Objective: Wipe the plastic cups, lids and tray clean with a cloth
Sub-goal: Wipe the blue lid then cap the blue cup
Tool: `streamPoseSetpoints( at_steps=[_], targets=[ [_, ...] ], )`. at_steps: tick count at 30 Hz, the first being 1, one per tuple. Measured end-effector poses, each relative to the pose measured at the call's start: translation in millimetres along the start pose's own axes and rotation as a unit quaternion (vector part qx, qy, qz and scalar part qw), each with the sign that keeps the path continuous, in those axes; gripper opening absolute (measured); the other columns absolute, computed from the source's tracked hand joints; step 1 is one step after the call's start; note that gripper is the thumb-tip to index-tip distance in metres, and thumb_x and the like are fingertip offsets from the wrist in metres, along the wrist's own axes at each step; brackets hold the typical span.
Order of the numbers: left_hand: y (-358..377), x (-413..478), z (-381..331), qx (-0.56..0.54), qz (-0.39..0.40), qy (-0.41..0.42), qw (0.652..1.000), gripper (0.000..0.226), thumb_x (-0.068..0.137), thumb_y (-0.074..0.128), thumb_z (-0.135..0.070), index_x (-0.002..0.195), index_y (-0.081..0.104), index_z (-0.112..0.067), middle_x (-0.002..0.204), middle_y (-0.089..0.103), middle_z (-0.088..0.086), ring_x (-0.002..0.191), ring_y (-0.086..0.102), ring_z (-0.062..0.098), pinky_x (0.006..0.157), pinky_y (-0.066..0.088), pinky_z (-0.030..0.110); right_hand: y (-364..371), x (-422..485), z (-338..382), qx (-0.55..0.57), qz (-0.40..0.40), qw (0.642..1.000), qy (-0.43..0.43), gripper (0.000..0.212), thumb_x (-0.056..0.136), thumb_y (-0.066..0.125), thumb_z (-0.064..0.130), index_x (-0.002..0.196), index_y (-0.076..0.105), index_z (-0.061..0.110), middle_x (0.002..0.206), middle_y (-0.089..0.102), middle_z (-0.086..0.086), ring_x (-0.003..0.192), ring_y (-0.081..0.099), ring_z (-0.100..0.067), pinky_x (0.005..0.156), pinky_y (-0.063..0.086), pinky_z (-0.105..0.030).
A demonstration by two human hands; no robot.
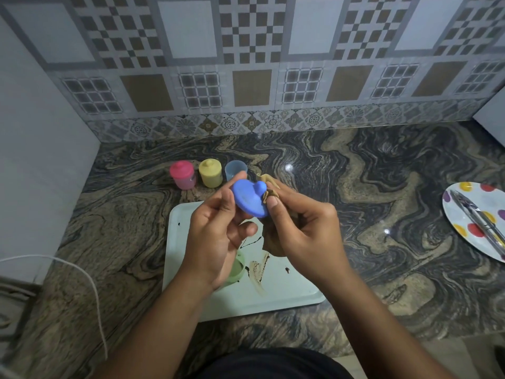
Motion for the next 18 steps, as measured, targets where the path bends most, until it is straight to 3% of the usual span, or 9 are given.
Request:
streamPoseSetpoints(
  at_steps=[2, 4, 5, 7, 10, 12, 14, 16, 18],
  targets=[
    [1.9, -0.8, 0.0, -0.01, 0.013, -0.016, 1.0, 0.045, 0.094, 0.05, -0.028, 0.133, 0.054, -0.005, 0.12, 0.071, 0.01, 0.107, 0.069, 0.02, 0.078, 0.058, 0.033, 1.7, -2.7, -0.6, -0.004, -0.009, 1.0, -0.01, 0.03, 0.096, 0.062, 0.018, 0.124, 0.073, 0.013, 0.13, 0.069, 0.014, 0.112, 0.069, -0.013, 0.094, 0.056, -0.039],
    [5.5, -4.0, 0.5, 0.013, 0.054, -0.006, 0.998, 0.046, 0.096, 0.05, -0.022, 0.138, 0.049, -0.002, 0.135, 0.061, 0.015, 0.126, 0.058, 0.026, 0.097, 0.051, 0.041, -0.6, -3.2, 1.6, -0.026, -0.02, 0.999, -0.032, 0.031, 0.096, 0.062, 0.016, 0.125, 0.072, 0.009, 0.133, 0.068, 0.003, 0.121, 0.067, -0.011, 0.102, 0.054, -0.037],
    [6.4, -5.4, 1.5, 0.035, 0.074, 0.004, 0.997, 0.044, 0.096, 0.05, -0.016, 0.137, 0.05, -0.002, 0.136, 0.06, 0.015, 0.128, 0.057, 0.026, 0.098, 0.05, 0.039, -2.7, -2.9, 3.8, -0.043, -0.028, 0.998, -0.048, 0.031, 0.096, 0.063, 0.014, 0.125, 0.071, 0.008, 0.134, 0.067, 0.0, 0.127, 0.063, -0.01, 0.105, 0.054, -0.039],
    [6.1, -6.7, 1.2, 0.06, 0.07, 0.014, 0.996, 0.038, 0.092, 0.054, -0.009, 0.13, 0.058, -0.006, 0.128, 0.066, 0.01, 0.119, 0.063, 0.021, 0.086, 0.055, 0.031, -6.0, -1.1, 6.3, -0.055, -0.033, 0.996, -0.062, 0.03, 0.097, 0.063, 0.013, 0.126, 0.071, 0.009, 0.134, 0.067, 0.001, 0.13, 0.062, -0.01, 0.103, 0.056, -0.045],
    [5.1, -6.1, -1.3, 0.049, 0.034, 0.003, 0.998, 0.024, 0.09, 0.059, -0.016, 0.111, 0.071, -0.013, 0.111, 0.074, 0.005, 0.095, 0.071, 0.014, 0.057, 0.052, 0.02, -6.5, 1.4, 4.7, -0.032, -0.029, 0.998, -0.039, 0.031, 0.098, 0.064, 0.02, 0.126, 0.073, 0.015, 0.128, 0.072, 0.0, 0.102, 0.07, -0.014, 0.091, 0.056, -0.041],
    [4.6, -3.9, -1.3, 0.033, 0.013, -0.01, 0.999, 0.025, 0.09, 0.053, -0.021, 0.095, 0.078, -0.016, 0.1, 0.076, 0.005, 0.079, 0.07, 0.01, 0.047, 0.045, 0.019, -5.4, 1.1, 3.5, -0.021, -0.023, 0.999, -0.027, 0.032, 0.097, 0.063, 0.026, 0.127, 0.072, 0.018, 0.125, 0.074, -0.003, 0.088, 0.063, -0.01, 0.083, 0.05, -0.035],
    [5.4, -2.9, -3.2, 0.01, 0.004, -0.015, 1.0, 0.029, 0.09, 0.051, -0.026, 0.091, 0.08, -0.019, 0.097, 0.076, 0.005, 0.077, 0.069, 0.009, 0.049, 0.048, 0.021, -3.8, -0.3, 5.0, -0.02, -0.017, 0.999, -0.032, 0.033, 0.097, 0.062, 0.028, 0.128, 0.07, 0.021, 0.127, 0.073, -0.003, 0.089, 0.062, -0.007, 0.083, 0.049, -0.033],
    [11.1, -2.9, -3.8, -0.005, 0.031, -0.003, 0.999, 0.028, 0.092, 0.053, -0.028, 0.1, 0.078, -0.019, 0.112, 0.074, 0.007, 0.099, 0.07, 0.016, 0.069, 0.057, 0.03, -3.7, -1.0, 8.7, -0.038, -0.024, 0.998, -0.051, 0.032, 0.098, 0.062, 0.025, 0.126, 0.073, 0.015, 0.13, 0.071, -0.007, 0.1, 0.069, -0.01, 0.086, 0.054, -0.032],
    [15.1, -4.9, -4.0, 0.021, 0.055, 0.026, 0.998, 0.027, 0.092, 0.057, -0.021, 0.112, 0.073, -0.015, 0.123, 0.069, 0.011, 0.116, 0.065, 0.022, 0.084, 0.056, 0.034, -4.3, -1.0, 15.2, -0.068, -0.039, 0.993, -0.086, 0.03, 0.097, 0.063, 0.015, 0.125, 0.072, 0.006, 0.131, 0.069, -0.008, 0.123, 0.066, -0.011, 0.098, 0.056, -0.031]
  ],
)
Point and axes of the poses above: each hand's wrist, its own x-axis towards the middle knuckle, its own y-axis out of the palm, z = x × y, the point moved 6 cm from there along x, towards the middle knuckle
